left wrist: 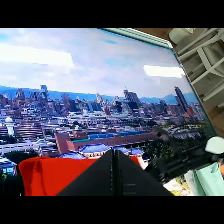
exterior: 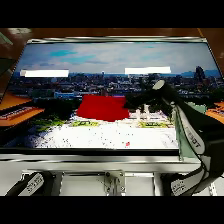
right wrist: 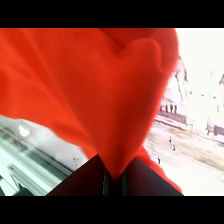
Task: Fold the shirts.
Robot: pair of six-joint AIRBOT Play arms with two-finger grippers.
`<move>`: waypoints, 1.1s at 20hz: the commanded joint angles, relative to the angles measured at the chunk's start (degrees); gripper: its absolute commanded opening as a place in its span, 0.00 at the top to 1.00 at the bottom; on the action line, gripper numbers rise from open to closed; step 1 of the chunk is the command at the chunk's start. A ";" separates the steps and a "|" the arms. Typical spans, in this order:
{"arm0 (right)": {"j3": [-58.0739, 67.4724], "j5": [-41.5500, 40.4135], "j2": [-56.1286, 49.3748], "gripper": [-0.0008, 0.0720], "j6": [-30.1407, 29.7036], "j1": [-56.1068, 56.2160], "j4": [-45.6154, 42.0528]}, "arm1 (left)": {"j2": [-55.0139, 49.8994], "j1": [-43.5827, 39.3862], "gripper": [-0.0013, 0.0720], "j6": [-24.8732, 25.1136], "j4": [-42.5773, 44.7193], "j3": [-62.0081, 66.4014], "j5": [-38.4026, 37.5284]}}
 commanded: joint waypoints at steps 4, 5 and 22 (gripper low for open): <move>7.30 4.26 13.94 0.90 2.93 -20.55 0.24 | 0.04 -2.69 0.92 -0.07 0.02 -0.02 0.02; 7.52 5.38 15.98 0.90 3.74 -24.30 0.20 | 0.04 -3.32 0.92 -0.09 0.04 -0.02 -0.02; 7.56 18.91 28.61 0.90 9.09 -57.46 -12.68 | 0.17 -4.04 0.92 -0.09 0.00 -0.02 -6.64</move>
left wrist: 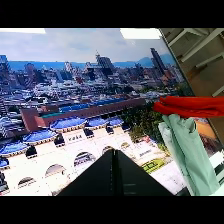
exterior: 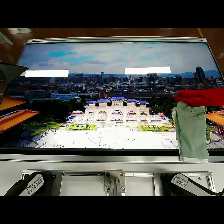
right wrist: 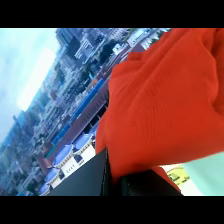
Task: Fold the shirts.
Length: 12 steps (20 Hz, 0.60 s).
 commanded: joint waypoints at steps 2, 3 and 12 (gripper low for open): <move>0.04 10.32 2.38 0.90 1.88 -1.57 -4.59 | 0.04 -0.02 0.92 0.07 -0.02 -0.02 -0.31; -0.02 15.41 2.67 0.90 1.92 -1.57 -5.88 | 0.04 -0.02 0.92 0.07 0.00 -0.02 -0.31; -14.12 22.82 9.66 0.90 2.86 -1.57 -26.18 | 0.04 -0.02 0.92 0.09 -0.02 -0.02 -0.31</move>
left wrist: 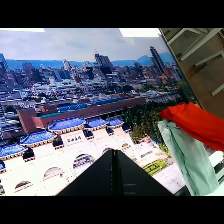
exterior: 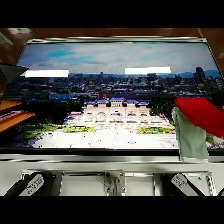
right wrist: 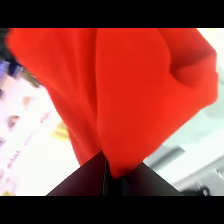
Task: Fold the shirts.
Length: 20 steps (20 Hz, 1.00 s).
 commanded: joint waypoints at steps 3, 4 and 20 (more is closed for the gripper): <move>-15.45 -1.97 1.75 0.90 0.33 0.02 -5.49 | 0.04 -0.02 0.92 0.04 0.00 -0.02 0.00; -18.27 -3.28 1.75 0.90 0.39 0.02 -5.90 | 0.04 -0.02 0.92 0.02 0.00 -0.02 0.00; -7.37 -19.69 3.72 0.16 -3.10 3.02 2.86 | -3.08 -14.40 0.93 -13.94 32.87 0.00 7.13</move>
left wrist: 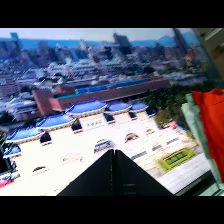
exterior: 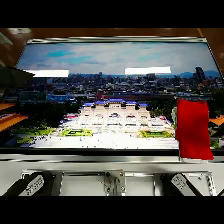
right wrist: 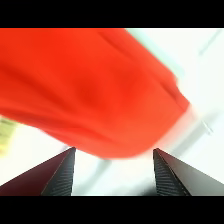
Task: Fold the shirts.
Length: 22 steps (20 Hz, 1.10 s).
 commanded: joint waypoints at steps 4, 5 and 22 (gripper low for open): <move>7.10 -16.96 5.44 0.16 -4.96 22.29 7.15 | -10.78 -27.61 0.57 -24.35 47.19 0.83 -0.70; 6.91 -15.50 5.09 0.07 -4.44 28.30 2.43 | -12.81 -31.17 0.14 -24.94 49.07 1.01 -0.70; 6.82 -7.06 -4.09 0.06 -3.41 45.59 -3.32 | -20.31 -38.77 0.09 -27.21 55.28 2.12 0.74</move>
